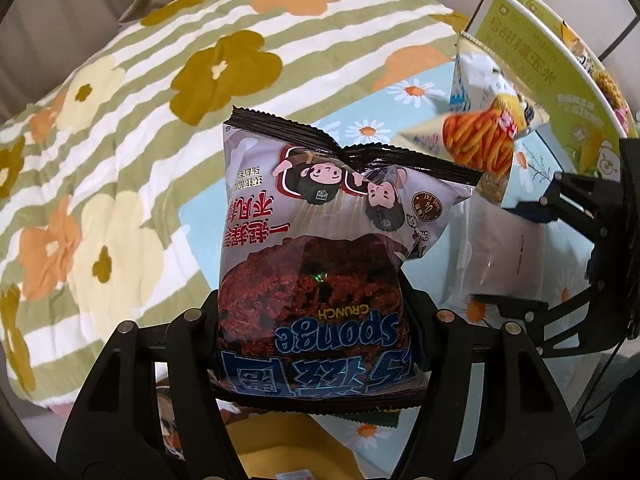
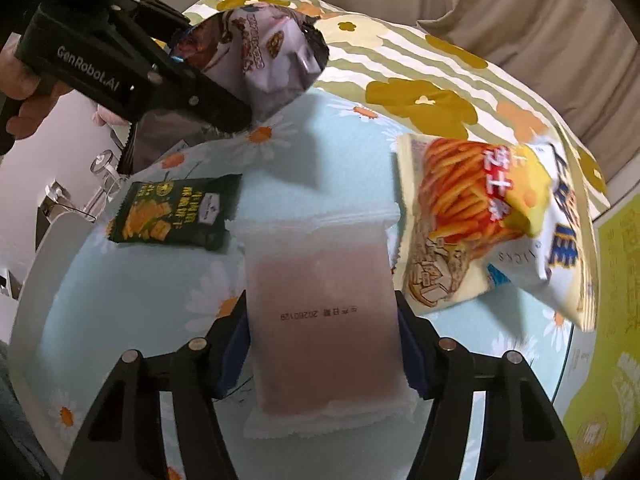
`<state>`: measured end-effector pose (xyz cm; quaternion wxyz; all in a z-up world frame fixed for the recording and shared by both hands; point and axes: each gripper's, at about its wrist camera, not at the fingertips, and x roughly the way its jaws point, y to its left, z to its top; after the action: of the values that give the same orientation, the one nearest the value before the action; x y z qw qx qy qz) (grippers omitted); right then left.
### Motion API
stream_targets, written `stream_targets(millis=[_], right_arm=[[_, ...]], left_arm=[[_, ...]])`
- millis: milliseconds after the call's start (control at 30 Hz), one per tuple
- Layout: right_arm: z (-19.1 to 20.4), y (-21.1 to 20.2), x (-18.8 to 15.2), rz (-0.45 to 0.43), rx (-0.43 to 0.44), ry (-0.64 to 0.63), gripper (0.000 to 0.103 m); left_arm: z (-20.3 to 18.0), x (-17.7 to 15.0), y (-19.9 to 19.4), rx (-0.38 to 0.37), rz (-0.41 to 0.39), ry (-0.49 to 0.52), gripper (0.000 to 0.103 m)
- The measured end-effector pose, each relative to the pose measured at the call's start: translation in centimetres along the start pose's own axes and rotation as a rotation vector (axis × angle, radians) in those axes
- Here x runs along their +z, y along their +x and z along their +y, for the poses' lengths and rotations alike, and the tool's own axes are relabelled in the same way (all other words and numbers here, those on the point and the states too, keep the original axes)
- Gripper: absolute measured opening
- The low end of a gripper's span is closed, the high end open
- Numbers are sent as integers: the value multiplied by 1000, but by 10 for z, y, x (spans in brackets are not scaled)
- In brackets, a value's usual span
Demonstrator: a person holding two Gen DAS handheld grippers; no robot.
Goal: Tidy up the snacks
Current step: 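Carry both items over the yellow box and open the left tool to drop its bag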
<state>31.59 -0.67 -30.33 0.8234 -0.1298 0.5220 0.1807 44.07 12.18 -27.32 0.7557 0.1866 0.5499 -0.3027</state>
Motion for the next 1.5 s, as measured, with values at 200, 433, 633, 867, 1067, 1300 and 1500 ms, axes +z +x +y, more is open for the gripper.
stream_targets(millis=[200, 433, 633, 867, 1067, 1300, 1500], right_arm=[[2, -24, -1, -44, -17, 39, 60], [-4, -69, 0, -114, -35, 98, 60], [-23, -118, 2, -175, -58, 204, 60], [-71, -177, -9, -235, -78, 341, 60], [-129, -228, -41, -272, -111, 389, 60], [-202, -269, -88, -283, -127, 399, 60], [-255, -283, -119, -281, -113, 431, 60]], left_arm=[[-4, -7, -20, -1, -30, -33, 62], [-21, -7, -47, -8, -80, -52, 62], [-46, 7, -73, -16, -132, -47, 62], [-91, 36, -108, -9, -193, -43, 62], [-151, 72, -128, -9, -250, -86, 62], [-240, 120, -126, -36, -289, -171, 62], [-307, 160, -103, -57, -282, -221, 62]])
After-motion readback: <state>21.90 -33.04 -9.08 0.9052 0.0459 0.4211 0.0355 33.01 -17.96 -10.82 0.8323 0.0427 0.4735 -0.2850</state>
